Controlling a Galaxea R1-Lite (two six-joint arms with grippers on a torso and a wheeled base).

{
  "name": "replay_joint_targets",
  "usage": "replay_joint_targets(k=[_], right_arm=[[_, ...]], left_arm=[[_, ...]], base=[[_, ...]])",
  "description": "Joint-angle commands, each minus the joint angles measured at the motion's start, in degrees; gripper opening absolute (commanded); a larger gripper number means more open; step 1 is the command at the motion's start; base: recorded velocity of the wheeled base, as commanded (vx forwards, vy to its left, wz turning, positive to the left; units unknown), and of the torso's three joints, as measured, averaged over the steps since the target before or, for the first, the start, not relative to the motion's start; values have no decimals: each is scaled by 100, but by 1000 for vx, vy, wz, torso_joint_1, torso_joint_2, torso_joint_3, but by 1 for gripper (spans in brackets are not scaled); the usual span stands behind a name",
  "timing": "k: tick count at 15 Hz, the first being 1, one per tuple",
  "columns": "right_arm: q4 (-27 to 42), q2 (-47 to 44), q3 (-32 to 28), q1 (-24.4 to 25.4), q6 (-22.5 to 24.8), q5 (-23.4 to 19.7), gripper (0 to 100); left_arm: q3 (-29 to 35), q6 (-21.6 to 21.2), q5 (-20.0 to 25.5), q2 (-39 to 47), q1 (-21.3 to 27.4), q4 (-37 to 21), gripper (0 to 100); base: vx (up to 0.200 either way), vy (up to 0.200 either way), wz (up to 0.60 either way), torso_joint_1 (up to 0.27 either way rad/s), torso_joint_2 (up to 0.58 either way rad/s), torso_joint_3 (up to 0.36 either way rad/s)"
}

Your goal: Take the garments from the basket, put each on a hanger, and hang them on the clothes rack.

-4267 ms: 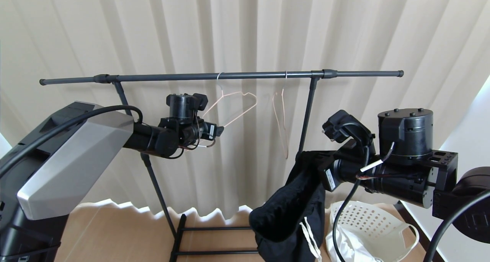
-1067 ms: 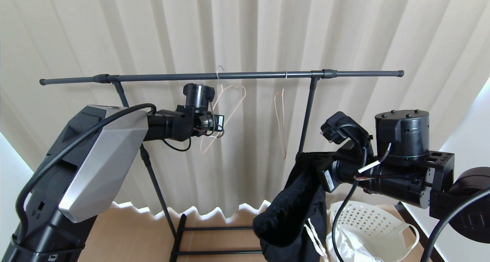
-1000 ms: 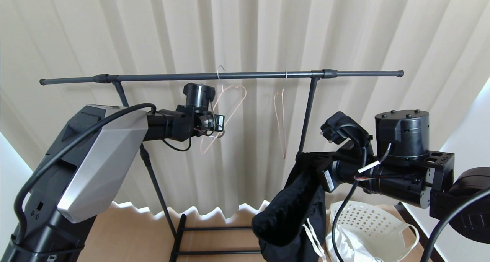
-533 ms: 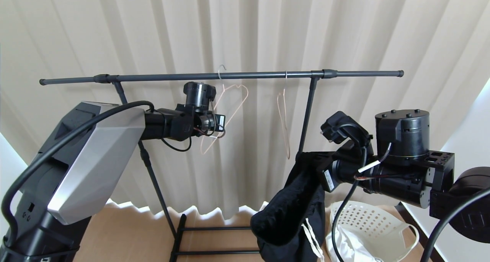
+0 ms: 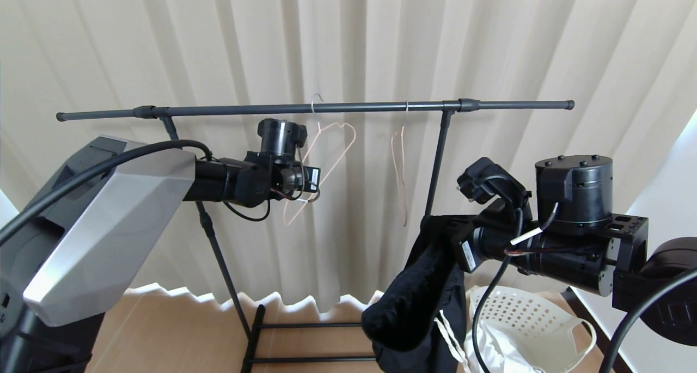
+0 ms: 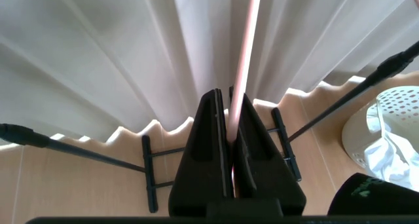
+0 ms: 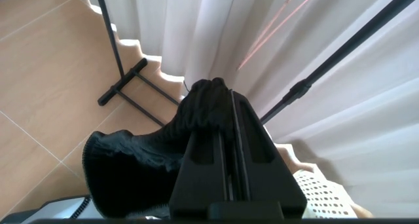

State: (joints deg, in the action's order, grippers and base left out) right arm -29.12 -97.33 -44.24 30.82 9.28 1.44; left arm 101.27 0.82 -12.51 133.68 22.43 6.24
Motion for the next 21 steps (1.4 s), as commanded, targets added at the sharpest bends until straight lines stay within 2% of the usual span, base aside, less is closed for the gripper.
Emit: replay_joint_targets(k=[1,4,6,8,9,10,12,13,14,17,19,21], right_arm=[[-6,56,-23,-67,4,6,0],[-6,109,-67,-217,13,-3,0],[3,144,-129,-331,13,6,0],[3,153,-155,-392,13,6,0],[3,153,-173,-410,22,6,0],[3,170,-190,-436,22,32,0],[3,170,-269,-445,65,489,0],[3,162,-296,-445,109,603,0],[3,153,-357,-445,162,937,0],[21,56,-542,-445,189,1684,0],[30,-76,-674,-445,189,1922,0],[12,-260,-788,-463,189,2203,0]], left_arm=[[-854,-20,11,-501,51,448,0],[-1874,-29,29,-1011,86,1002,0],[-3192,-108,64,-1600,148,1898,0],[-4414,-398,196,-2022,165,2927,0],[-4721,-486,222,-2109,165,3199,0],[-5337,-723,328,-2276,156,3814,0],[-6884,-1215,820,-2689,165,5405,0],[-7174,-1251,926,-2751,165,5686,0],[-7903,-1321,1084,-2900,174,6407,0],[-8975,-1321,1277,-2918,341,7787,0],[-9327,-1488,1339,-2927,596,8288,0],[-9476,-1549,1409,-2900,798,8341,0]], base=[[0,0,0,0,0,0],[0,0,0,0,0,0],[0,0,0,0,0,0],[0,0,0,0,0,0],[0,0,0,0,0,0],[0,0,0,0,0,0],[0,0,0,0,0,0],[0,0,0,0,0,0],[0,0,0,0,0,0],[0,0,0,0,0,0],[0,0,0,0,0,0],[0,0,0,0,0,0]])
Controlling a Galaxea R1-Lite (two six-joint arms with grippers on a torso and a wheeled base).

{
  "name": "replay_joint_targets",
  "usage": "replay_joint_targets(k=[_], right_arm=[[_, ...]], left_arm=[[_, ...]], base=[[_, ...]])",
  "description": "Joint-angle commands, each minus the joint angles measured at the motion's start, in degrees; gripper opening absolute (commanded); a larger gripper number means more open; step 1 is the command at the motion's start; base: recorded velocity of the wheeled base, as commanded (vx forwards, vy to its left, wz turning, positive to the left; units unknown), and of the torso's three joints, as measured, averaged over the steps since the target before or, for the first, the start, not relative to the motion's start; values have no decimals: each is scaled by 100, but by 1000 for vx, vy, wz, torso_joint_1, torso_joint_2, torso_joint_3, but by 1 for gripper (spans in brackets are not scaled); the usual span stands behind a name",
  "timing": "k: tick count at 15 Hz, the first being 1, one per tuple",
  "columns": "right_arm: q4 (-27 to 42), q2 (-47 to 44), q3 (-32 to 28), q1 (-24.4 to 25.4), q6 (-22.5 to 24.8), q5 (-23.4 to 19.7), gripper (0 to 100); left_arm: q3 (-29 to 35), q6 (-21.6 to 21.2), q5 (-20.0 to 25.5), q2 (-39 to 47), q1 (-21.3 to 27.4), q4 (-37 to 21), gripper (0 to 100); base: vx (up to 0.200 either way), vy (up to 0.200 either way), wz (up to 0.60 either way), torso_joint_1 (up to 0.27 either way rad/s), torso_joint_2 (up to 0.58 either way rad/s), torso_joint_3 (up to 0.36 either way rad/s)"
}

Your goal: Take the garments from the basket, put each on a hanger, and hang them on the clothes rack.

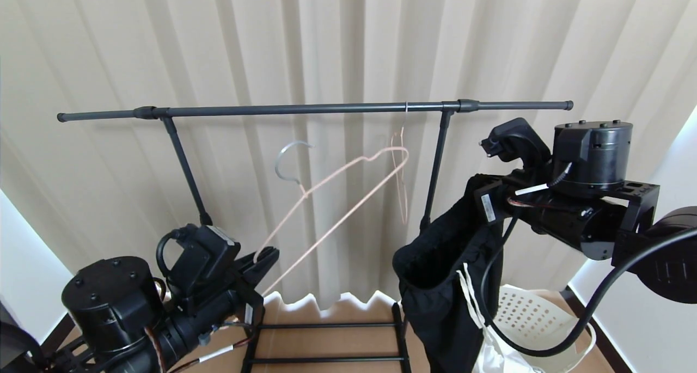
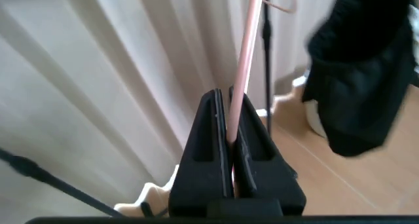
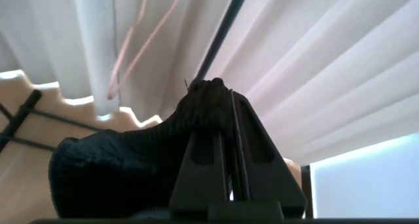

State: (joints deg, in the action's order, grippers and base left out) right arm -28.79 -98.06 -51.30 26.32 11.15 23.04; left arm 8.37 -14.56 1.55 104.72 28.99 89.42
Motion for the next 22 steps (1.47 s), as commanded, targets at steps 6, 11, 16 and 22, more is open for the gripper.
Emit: replay_joint_targets(k=[6,11,16,22], right_arm=[[-39,-389,-214,-13,-17,245,0],[-47,-451,-249,-4,-26,245,0],[-47,-688,-399,-92,-34,289,0],[-47,-750,-434,-180,-52,280,0]], left_arm=[[-424,-170,346,506,476,41,0],[-442,-135,355,567,599,41,0],[-591,-135,364,594,634,58,0],[-574,-126,355,664,722,58,0]], base=[[0,0,0,0,0,0],[0,0,0,0,0,0],[0,0,0,0,0,0],[0,0,0,0,0,0]])
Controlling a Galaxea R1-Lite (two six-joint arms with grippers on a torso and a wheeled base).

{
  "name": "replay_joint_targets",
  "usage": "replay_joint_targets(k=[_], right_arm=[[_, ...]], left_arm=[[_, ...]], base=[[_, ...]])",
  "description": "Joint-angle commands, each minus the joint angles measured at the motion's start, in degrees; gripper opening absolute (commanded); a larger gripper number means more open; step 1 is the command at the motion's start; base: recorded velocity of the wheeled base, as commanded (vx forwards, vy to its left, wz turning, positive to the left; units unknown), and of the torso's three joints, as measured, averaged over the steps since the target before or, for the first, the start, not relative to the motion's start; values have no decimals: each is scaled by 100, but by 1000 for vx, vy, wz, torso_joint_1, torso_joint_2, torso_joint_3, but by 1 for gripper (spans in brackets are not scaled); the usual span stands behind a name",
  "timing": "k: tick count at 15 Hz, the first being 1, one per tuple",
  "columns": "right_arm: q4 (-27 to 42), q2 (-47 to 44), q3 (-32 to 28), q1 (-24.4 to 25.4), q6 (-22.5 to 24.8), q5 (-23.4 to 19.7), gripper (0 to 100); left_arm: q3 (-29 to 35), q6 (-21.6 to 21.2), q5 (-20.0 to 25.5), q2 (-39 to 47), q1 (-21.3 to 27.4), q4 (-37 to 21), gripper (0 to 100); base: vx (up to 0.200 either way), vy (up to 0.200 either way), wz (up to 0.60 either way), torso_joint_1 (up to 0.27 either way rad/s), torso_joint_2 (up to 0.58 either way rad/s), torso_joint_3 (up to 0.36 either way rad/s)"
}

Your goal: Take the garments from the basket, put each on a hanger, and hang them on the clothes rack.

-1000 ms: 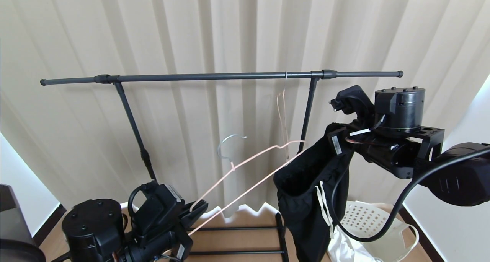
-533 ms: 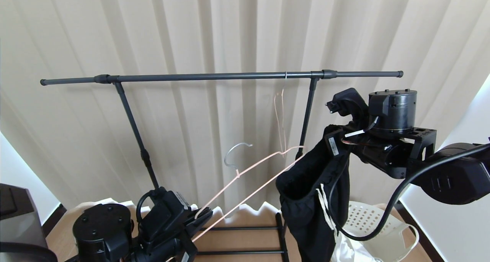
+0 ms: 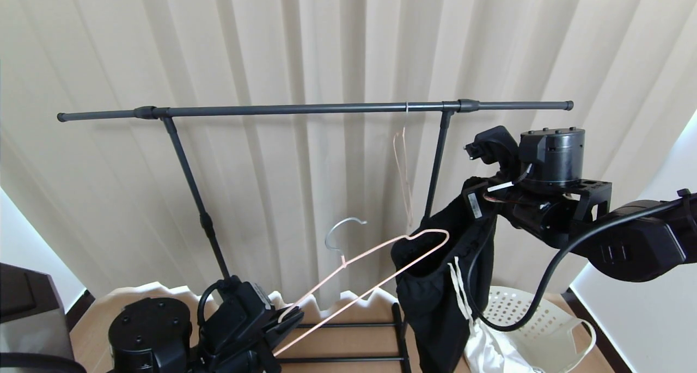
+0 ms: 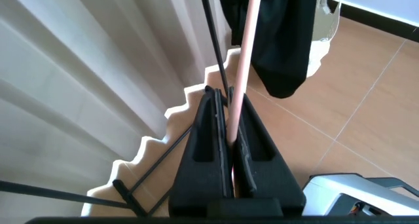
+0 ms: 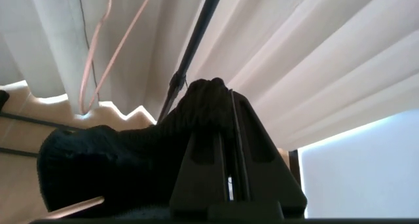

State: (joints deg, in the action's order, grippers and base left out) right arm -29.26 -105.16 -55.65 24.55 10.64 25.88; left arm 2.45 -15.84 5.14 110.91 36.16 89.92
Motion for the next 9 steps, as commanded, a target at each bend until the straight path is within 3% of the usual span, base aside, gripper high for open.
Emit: replay_joint_targets(k=[1,9], right_arm=[[-1,-31,19,15,-1,-4,0],[-1,65,221,454,-27,5,0]], left_arm=[[54,19,-13,89,49,8,0],[230,336,-40,89,58,8,0]], base=[[0,0,0,0,0,0],[0,0,0,0,0,0]])
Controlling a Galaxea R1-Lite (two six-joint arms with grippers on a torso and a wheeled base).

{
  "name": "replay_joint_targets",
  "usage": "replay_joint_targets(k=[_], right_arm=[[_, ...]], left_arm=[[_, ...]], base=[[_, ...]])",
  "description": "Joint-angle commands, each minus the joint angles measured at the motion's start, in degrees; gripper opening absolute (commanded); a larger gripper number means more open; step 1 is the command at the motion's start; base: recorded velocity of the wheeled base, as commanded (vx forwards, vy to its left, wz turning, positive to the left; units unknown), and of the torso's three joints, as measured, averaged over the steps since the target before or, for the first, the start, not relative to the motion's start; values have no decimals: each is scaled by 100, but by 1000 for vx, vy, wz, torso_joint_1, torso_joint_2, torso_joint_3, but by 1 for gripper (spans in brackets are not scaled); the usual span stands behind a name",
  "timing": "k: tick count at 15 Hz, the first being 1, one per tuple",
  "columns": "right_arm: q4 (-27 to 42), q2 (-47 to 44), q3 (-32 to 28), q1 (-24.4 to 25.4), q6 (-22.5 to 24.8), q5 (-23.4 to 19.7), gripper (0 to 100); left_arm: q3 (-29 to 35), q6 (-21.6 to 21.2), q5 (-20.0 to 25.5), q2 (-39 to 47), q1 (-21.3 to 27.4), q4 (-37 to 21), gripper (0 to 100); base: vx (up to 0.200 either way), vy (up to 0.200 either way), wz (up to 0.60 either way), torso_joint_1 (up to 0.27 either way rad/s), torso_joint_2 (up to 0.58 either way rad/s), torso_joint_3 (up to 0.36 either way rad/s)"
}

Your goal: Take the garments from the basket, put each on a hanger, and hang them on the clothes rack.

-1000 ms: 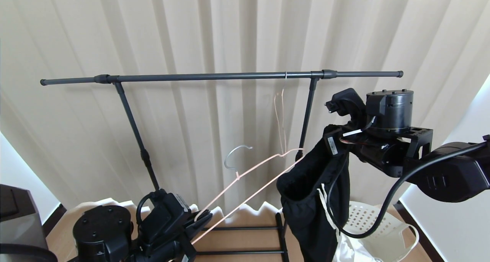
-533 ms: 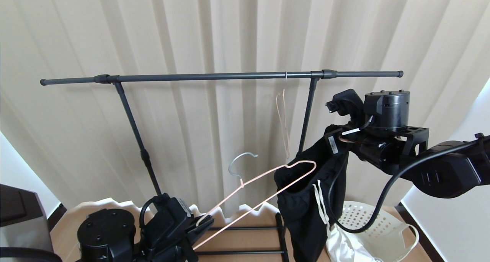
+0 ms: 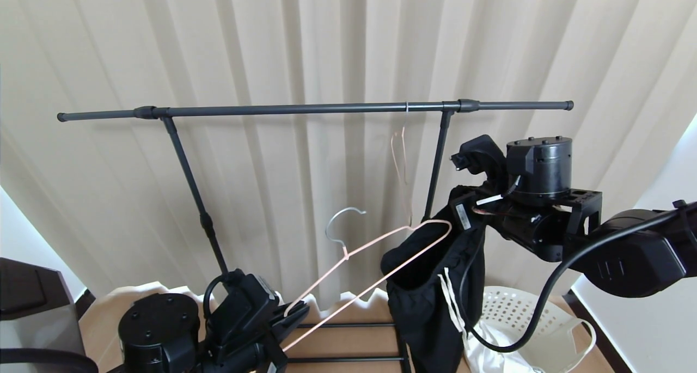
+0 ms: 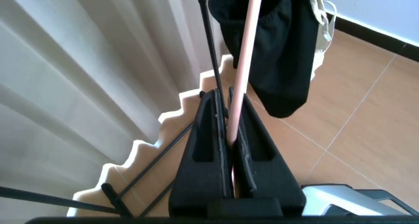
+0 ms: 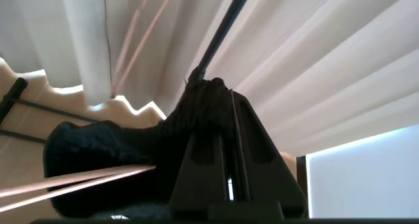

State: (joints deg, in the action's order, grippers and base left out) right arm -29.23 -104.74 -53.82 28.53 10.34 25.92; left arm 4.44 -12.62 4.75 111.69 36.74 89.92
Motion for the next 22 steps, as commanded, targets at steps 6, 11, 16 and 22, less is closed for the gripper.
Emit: replay_joint_targets(k=[6,11,16,22], right_arm=[[-3,24,109,268,-14,-8,0],[-3,24,126,725,-304,238,0],[5,209,117,1067,-524,247,0],[58,244,91,1779,-990,256,0]], left_arm=[[128,225,-18,11,0,8,0],[198,304,-27,-24,-9,8,0],[198,304,-36,-33,-9,8,0],[215,295,-27,-42,-27,8,0]], base=[[0,0,0,0,0,0],[0,0,0,0,0,0],[0,0,0,0,0,0],[0,0,0,0,0,0]])
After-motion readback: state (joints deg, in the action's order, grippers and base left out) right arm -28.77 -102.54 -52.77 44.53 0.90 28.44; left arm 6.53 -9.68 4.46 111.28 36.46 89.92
